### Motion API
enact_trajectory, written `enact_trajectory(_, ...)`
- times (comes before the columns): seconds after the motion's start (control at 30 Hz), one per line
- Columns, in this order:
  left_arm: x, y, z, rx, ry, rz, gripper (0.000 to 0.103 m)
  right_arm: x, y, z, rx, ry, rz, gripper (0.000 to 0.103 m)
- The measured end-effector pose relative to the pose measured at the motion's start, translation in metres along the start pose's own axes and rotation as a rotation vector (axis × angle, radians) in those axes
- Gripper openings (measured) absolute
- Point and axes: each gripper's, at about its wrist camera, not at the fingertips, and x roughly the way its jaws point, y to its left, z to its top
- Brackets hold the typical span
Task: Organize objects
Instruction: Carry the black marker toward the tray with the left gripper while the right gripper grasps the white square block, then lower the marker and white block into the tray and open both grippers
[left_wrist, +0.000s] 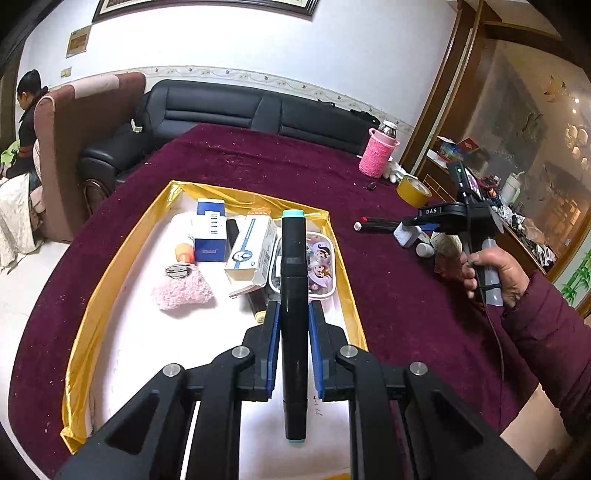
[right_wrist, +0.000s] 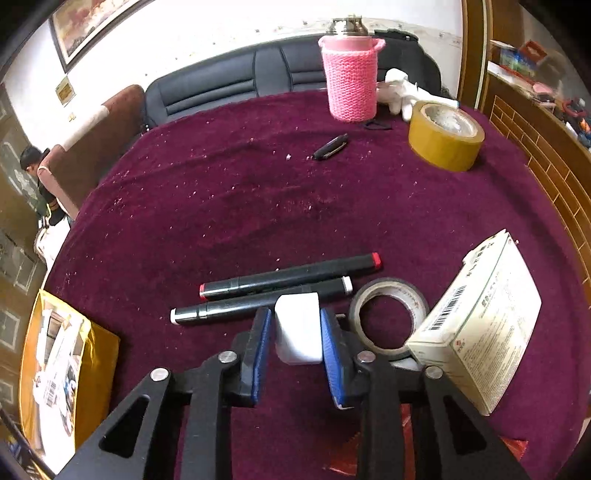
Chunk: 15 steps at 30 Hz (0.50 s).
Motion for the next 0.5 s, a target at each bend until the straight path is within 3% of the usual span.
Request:
enact_trajectory(0.07, -0.004, 0.001, -0.001, -0.002, -0.005, 0.005, 0.015, 0.002, 0.001, 0.001, 0.004, 0.0, -0.011, 0.041)
enact_trajectory(0.23, -0.013, 0.004, -0.002, -0.012, -0.017, 0.016, 0.015, 0.008, -0.001, -0.004, -0.001, 0.011, -0.096, 0.036)
enact_trajectory(0.33, -0.017, 0.008, 0.0, -0.022, -0.018, 0.032, 0.015, -0.002, -0.002, -0.006, 0.011, 0.002, -0.049, 0.028)
enact_trajectory(0.5, -0.025, 0.016, -0.002, -0.043, -0.035, 0.048, 0.015, -0.026, 0.012, -0.017, -0.018, -0.045, 0.016, 0.028)
